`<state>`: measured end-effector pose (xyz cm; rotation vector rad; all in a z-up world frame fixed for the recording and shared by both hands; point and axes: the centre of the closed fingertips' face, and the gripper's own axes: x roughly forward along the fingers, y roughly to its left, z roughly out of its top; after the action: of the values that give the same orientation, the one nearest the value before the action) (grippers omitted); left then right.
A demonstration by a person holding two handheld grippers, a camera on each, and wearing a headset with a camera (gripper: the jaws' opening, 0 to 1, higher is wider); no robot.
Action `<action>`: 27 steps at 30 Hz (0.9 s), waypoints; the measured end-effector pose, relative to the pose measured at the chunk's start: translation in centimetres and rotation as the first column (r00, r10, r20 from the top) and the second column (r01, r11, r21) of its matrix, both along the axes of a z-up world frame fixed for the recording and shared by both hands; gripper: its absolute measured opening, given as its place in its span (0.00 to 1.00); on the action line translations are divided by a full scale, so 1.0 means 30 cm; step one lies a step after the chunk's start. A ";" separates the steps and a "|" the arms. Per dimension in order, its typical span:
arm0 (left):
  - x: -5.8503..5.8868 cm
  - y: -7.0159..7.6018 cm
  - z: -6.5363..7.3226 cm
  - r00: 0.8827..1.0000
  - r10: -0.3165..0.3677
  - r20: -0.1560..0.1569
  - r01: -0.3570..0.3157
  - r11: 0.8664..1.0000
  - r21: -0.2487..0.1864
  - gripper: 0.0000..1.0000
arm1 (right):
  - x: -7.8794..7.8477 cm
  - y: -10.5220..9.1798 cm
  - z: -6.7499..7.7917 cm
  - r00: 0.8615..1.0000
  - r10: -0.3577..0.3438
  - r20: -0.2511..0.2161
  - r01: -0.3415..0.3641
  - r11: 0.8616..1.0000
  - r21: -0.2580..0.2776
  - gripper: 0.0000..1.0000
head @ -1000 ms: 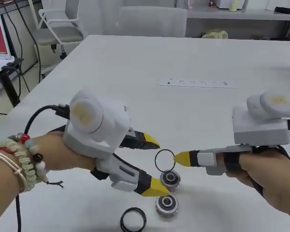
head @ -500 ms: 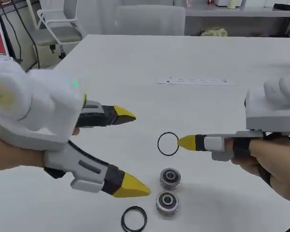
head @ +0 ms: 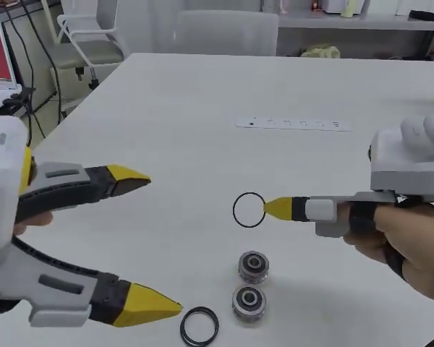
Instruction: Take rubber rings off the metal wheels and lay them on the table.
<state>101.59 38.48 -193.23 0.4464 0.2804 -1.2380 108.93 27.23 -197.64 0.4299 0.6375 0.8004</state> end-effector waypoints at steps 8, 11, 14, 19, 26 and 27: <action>-0.025 0.083 -0.042 0.996 0.084 -0.010 -0.084 0.996 0.023 0.83 | -0.021 0.043 -0.008 0.999 0.040 -0.015 -0.040 0.999 0.012 0.00; -0.040 0.096 -0.064 0.995 0.101 -0.029 -0.100 0.995 0.025 0.84 | -0.033 0.068 -0.010 0.998 0.062 -0.023 -0.062 0.998 0.022 0.00; -0.054 0.102 -0.083 0.993 0.109 -0.041 -0.107 0.994 0.034 0.84 | -0.048 0.092 -0.018 0.996 0.085 -0.035 -0.084 0.996 0.031 0.00; -0.058 0.102 -0.096 0.990 0.133 -0.056 -0.133 0.991 0.010 0.84 | -0.087 0.138 -0.051 0.988 0.144 -0.061 -0.143 0.990 0.011 0.00; -0.073 0.098 -0.117 0.986 0.148 -0.081 -0.149 0.989 -0.007 0.85 | -0.170 0.214 -0.124 0.961 0.249 -0.117 -0.254 0.967 -0.028 0.00; -0.074 0.100 -0.120 0.985 0.150 -0.082 -0.151 0.988 -0.006 0.85 | -0.177 0.221 -0.130 0.958 0.260 -0.121 -0.265 0.964 -0.032 0.00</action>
<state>99.37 41.49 -196.84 0.3577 0.3697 -1.1105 103.63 33.86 -201.53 0.3537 0.8323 1.0159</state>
